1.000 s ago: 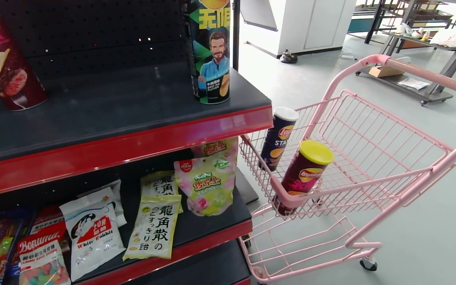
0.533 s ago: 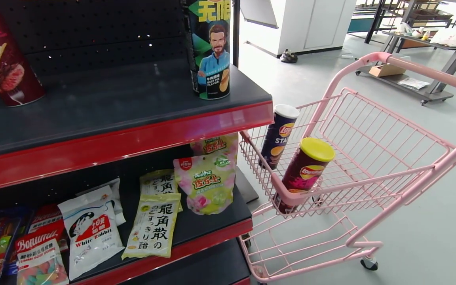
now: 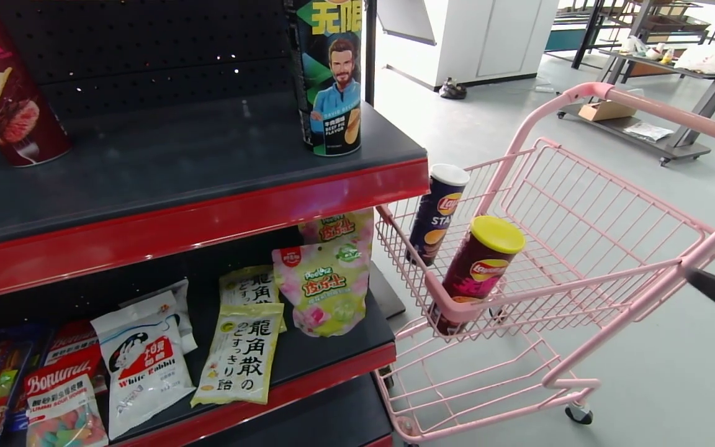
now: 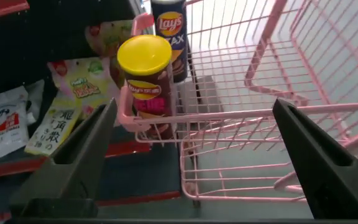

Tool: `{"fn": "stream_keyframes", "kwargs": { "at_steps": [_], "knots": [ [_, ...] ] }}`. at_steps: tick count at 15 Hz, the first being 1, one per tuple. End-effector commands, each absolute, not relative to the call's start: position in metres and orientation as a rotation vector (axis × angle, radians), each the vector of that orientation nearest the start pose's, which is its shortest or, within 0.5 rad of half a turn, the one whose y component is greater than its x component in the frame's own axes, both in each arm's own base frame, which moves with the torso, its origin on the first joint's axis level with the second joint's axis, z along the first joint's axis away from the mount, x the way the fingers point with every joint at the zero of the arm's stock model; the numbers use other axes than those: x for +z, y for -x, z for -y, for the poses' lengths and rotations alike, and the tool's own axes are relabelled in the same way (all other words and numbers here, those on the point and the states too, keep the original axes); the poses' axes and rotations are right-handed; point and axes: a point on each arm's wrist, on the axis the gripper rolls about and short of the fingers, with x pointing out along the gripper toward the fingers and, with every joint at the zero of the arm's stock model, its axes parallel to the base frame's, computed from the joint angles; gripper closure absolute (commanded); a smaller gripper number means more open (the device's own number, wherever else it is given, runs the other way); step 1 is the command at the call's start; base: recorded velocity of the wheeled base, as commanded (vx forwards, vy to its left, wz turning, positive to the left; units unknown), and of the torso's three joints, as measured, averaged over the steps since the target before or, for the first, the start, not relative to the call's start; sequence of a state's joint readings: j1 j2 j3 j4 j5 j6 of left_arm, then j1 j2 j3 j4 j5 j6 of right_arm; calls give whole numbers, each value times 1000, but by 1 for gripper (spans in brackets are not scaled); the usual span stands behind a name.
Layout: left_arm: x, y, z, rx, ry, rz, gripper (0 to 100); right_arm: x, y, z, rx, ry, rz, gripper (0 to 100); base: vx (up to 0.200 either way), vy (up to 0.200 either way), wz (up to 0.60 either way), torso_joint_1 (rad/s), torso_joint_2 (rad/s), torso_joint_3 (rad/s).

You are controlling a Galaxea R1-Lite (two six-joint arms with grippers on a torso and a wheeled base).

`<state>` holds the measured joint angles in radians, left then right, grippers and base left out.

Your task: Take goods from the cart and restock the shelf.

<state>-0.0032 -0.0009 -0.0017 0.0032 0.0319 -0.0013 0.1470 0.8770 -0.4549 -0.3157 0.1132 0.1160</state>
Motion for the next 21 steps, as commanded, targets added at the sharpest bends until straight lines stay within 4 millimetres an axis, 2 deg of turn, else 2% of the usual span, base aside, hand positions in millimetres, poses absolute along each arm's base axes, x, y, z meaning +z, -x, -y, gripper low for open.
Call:
{"fn": "stream_keyframes", "kwargs": {
  "at_steps": [1, 6, 9, 13, 17, 21],
  "knots": [
    [76, 23, -1, 29, 2, -2, 0, 174, -179, -57, 425, -116, -396, 0, 0, 0, 0, 0, 0, 0],
    [76, 23, -1, 31, 0, -2, 0, 153, -198, -84, 542, -112, -465, 0, 0, 0, 0, 0, 0, 0],
    [76, 23, -1, 29, -2, -2, 0, 140, -218, -95, 557, -110, -454, 0, 0, 0, 0, 0, 0, 0],
    [76, 23, -1, 31, 0, -2, 0, 128, -236, -101, 547, -113, -476, 0, 0, 0, 0, 0, 0, 0],
    [76, 23, -1, 29, 0, -2, 0, 116, -268, -113, 543, -122, -408, 0, 0, 0, 0, 0, 0, 0],
    [76, 23, -1, 29, 0, -2, 0, 116, -293, -120, 524, -123, -373, 0, 0, 0, 0, 0, 0, 0]
  ]
}}
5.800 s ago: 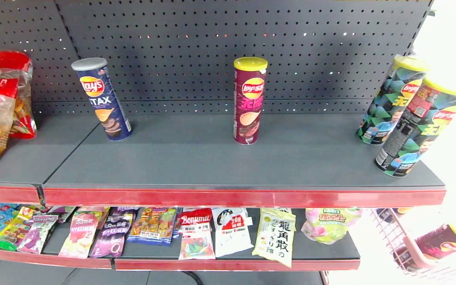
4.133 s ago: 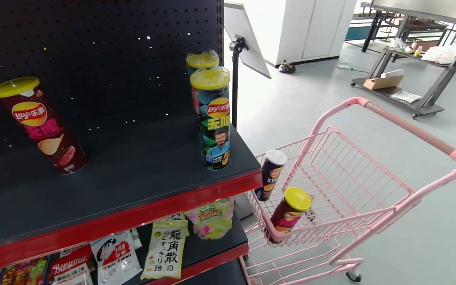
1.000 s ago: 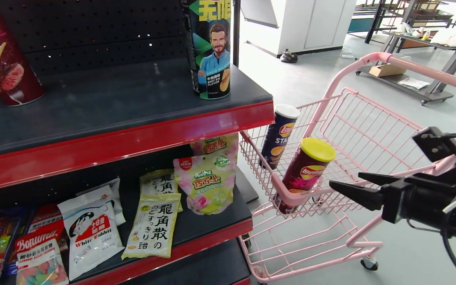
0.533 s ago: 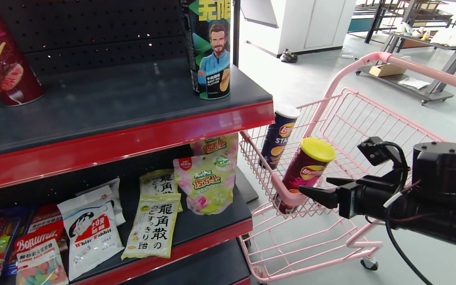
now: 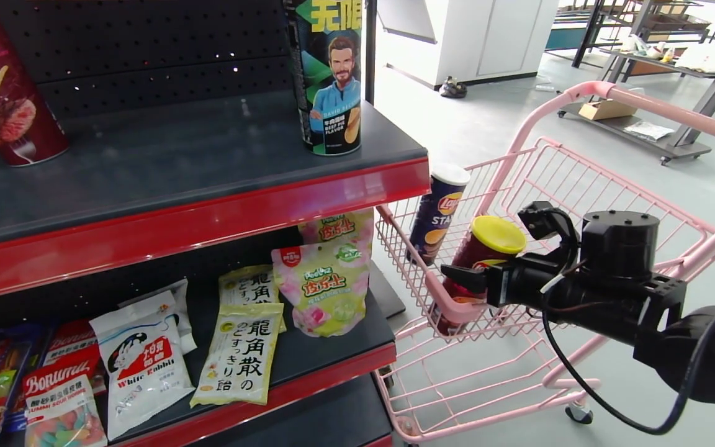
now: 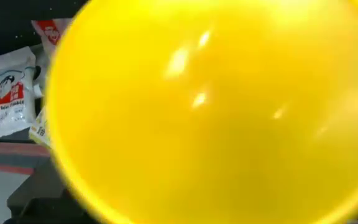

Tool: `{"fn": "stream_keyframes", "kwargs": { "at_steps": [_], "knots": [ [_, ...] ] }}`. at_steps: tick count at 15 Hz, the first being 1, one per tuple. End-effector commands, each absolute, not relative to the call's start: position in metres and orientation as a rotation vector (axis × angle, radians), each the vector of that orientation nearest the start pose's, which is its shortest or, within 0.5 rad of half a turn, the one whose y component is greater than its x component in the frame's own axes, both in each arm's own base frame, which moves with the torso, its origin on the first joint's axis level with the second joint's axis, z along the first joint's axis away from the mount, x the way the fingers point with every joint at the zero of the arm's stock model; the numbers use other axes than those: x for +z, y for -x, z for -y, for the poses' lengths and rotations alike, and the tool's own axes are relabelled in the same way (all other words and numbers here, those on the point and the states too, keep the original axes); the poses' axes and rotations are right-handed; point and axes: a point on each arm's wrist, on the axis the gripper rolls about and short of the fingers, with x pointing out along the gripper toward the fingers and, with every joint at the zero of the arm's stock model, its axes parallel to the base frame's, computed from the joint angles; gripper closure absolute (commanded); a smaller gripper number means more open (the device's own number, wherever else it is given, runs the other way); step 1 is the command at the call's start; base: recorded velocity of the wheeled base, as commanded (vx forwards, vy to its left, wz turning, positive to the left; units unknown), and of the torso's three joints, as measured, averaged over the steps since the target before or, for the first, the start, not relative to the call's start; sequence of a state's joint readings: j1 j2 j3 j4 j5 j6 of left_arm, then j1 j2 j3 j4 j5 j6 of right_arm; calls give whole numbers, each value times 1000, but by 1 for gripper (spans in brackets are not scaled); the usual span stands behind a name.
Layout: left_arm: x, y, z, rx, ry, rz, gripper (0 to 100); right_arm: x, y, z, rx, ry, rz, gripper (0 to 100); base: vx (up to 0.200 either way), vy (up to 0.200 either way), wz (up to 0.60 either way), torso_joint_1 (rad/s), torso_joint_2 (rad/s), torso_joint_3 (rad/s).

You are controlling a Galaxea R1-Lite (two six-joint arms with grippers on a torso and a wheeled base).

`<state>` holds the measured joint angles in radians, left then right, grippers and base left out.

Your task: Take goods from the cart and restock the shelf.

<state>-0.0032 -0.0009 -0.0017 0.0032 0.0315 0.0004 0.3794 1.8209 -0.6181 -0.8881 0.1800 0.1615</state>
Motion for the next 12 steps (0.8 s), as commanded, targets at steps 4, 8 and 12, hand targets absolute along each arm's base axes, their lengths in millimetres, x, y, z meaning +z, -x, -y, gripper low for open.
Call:
{"fn": "stream_keyframes", "kwargs": {
  "at_steps": [4, 8, 12],
  "knots": [
    [76, 23, -1, 29, 0, -2, 0, 120, -303, -124, 496, -124, -347, 100, 0, 0, 0, 0, 0, 0],
    [76, 23, -1, 29, 0, -2, 0, 122, -295, -122, 485, -115, -343, 100, 0, 0, 0, 0, 0, 0],
    [76, 23, -1, 29, 0, -2, 0, 168, -282, -105, 445, -127, -194, 100, 0, 0, 0, 0, 0, 0]
  ]
}}
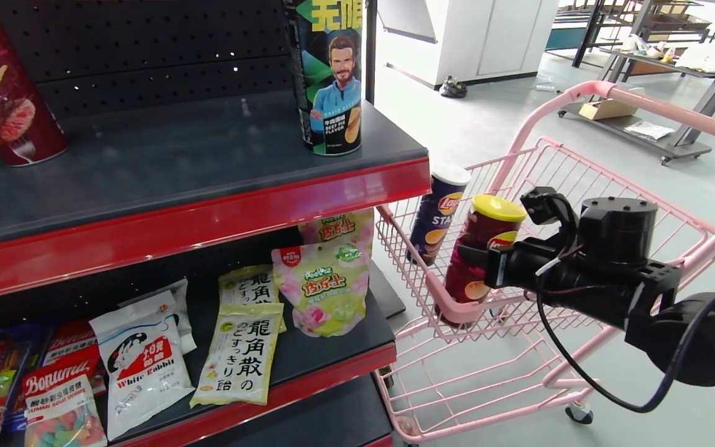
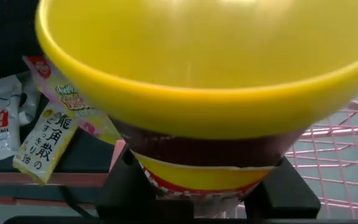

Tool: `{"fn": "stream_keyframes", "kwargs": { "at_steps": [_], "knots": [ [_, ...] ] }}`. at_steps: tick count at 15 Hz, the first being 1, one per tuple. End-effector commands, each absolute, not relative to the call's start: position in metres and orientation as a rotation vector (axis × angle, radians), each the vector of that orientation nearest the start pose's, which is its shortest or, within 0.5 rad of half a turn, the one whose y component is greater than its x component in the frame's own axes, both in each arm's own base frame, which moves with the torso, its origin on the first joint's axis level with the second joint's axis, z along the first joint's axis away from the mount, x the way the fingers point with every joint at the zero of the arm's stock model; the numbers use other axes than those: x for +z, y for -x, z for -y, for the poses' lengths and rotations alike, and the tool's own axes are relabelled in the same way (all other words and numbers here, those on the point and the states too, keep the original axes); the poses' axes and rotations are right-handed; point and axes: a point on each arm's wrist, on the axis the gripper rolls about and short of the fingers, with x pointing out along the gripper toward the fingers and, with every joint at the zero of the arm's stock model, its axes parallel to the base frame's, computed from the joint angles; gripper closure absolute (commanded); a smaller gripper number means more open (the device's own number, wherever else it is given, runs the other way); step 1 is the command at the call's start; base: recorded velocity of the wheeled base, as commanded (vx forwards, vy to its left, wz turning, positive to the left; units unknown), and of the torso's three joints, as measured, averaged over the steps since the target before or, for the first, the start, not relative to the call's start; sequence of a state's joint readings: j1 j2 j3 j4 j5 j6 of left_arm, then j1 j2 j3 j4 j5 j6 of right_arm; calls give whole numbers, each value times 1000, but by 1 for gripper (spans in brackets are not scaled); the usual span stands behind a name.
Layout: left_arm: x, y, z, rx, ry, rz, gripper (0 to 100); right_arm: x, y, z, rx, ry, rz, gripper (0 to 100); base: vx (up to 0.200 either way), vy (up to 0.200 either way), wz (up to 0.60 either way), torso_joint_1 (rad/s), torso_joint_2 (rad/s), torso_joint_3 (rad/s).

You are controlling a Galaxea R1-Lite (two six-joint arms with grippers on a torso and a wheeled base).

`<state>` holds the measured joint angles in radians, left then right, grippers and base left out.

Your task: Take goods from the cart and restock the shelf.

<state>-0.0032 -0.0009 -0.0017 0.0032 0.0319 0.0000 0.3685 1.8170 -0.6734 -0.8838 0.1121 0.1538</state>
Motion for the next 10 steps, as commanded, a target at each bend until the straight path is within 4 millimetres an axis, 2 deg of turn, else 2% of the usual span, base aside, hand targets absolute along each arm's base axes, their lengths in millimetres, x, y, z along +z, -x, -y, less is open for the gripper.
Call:
{"fn": "stream_keyframes", "kwargs": {
  "at_steps": [1, 4, 6, 7, 8, 9, 10],
  "knots": [
    [76, 23, -1, 29, 0, -2, 0, 180, -277, -100, 439, -117, -150, 100, 0, 0, 0, 0, 0, 0],
    [76, 23, -1, 29, 0, -2, 0, 227, -266, -87, 420, -60, 33, 100, 0, 0, 0, 0, 0, 0],
    [76, 23, -1, 29, 0, -2, 0, 271, -253, -82, 413, -32, 127, 100, 0, 0, 0, 0, 0, 0],
    [76, 23, -1, 29, 0, -2, 0, 290, -237, -77, 413, -27, 129, 100, 0, 0, 0, 0, 0, 0],
    [76, 23, -1, 29, 0, -2, 0, 305, -211, -69, 411, -24, 105, 100, 0, 0, 0, 0, 0, 0],
    [76, 23, -1, 29, 0, -2, 0, 309, -181, -59, 397, -16, 64, 100, 0, 0, 0, 0, 0, 0],
    [76, 23, -1, 29, 0, -2, 0, 304, -148, -48, 367, -6, 10, 100, 0, 0, 0, 0, 0, 0]
  ]
}}
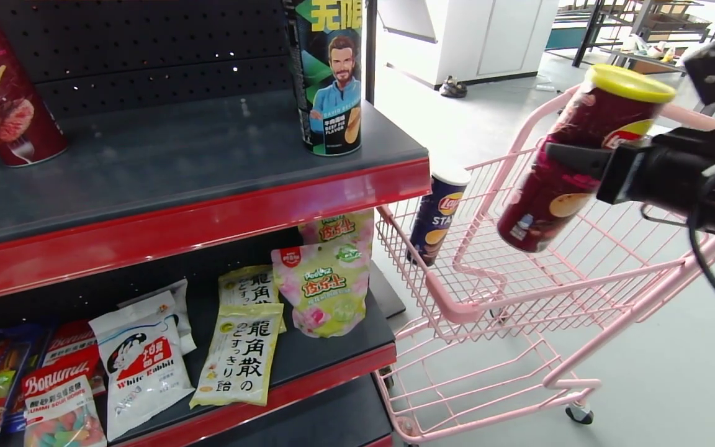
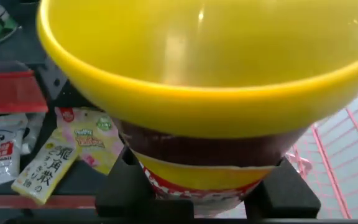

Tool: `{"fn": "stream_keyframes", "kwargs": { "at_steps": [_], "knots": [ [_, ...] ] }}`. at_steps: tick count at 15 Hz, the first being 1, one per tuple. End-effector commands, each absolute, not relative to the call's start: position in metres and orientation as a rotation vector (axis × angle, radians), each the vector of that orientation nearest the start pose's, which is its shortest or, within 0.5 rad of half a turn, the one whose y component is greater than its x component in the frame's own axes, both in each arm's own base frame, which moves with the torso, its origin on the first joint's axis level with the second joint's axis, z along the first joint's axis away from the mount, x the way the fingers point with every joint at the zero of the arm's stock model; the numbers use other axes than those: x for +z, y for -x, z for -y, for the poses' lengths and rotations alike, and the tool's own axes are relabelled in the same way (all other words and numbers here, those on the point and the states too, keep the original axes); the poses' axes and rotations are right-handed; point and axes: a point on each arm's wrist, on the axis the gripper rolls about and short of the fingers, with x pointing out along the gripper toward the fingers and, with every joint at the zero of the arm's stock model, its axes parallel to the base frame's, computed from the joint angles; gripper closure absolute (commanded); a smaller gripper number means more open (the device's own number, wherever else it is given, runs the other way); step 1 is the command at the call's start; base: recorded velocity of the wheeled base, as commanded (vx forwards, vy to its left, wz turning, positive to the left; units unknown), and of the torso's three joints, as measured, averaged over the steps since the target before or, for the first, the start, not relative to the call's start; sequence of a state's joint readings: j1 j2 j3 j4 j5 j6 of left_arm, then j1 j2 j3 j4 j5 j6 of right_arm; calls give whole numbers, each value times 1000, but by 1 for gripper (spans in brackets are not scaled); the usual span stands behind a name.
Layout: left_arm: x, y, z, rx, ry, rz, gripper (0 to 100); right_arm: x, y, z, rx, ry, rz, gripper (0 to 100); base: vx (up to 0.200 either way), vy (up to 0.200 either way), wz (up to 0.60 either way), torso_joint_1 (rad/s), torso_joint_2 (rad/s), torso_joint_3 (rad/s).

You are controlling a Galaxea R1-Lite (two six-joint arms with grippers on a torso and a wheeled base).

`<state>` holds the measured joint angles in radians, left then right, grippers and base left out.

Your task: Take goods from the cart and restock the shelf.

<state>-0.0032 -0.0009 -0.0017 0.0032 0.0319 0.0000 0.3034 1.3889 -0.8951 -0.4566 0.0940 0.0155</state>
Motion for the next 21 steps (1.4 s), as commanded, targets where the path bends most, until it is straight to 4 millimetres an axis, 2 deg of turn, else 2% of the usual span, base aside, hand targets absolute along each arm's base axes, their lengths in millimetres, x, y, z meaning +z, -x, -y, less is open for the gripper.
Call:
{"fn": "stream_keyframes", "kwargs": {
  "at_steps": [1, 2, 3, 4, 6, 7, 9, 13, 21],
  "knots": [
    [76, 23, -1, 29, 0, -2, 0, 292, -111, -35, 313, 24, -46, 100, 0, 0, 0, 0, 0, 0],
    [76, 23, -1, 29, 0, -2, 0, 281, -90, -28, 300, 42, -81, 100, 0, 0, 0, 0, 0, 0],
    [76, 23, -1, 29, 0, -2, 0, 261, -63, -19, 285, 49, -127, 100, 0, 0, 0, 0, 0, 0],
    [76, 23, -1, 29, 0, -2, 0, 232, -30, -7, 217, 56, -159, 100, 0, 0, 0, 0, 0, 0],
    [76, 23, -1, 29, 2, -2, 0, 203, -1, 1, 149, 52, -161, 100, 0, 0, 0, 0, 0, 0],
    [76, 23, -1, 28, 2, -2, 0, 192, 7, 3, 127, 59, -199, 100, 0, 0, 0, 0, 0, 0],
    [75, 23, -1, 28, 0, -3, 0, 181, 15, 5, 86, 74, -225, 100, 0, 0, 0, 0, 0, 0],
    [75, 23, -1, 28, 0, -3, 0, 181, 13, 5, 76, 85, -240, 100, 0, 0, 0, 12, -51, -43],
    [75, 23, -1, 28, 0, -3, 0, 192, 8, 4, 87, 114, -232, 100, 0, 0, 0, 109, -455, -345]
  ]
}}
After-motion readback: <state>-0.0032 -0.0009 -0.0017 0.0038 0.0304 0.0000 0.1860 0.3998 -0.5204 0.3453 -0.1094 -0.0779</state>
